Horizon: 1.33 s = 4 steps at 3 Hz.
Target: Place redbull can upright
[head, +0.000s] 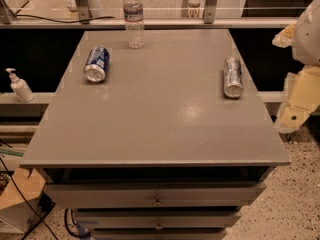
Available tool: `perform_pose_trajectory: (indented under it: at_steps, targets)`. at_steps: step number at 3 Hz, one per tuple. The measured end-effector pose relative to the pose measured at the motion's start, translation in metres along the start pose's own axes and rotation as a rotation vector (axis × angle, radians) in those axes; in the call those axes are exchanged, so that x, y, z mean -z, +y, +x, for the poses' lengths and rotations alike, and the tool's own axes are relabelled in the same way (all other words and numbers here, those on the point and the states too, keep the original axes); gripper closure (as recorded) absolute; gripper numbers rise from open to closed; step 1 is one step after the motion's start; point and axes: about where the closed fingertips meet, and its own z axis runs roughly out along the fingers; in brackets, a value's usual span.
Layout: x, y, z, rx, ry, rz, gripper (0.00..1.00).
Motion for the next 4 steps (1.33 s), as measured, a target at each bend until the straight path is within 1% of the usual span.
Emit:
perform_pose_trajectory:
  at_steps: [1, 2, 4]
  targets:
    - [0.000, 0.000, 0.000, 0.000, 0.000, 0.000, 0.00]
    - [-0.004, -0.012, -0.006, -0.043, -0.045, 0.004, 0.00]
    - [-0.018, -0.061, -0.029, -0.217, -0.192, -0.014, 0.00]
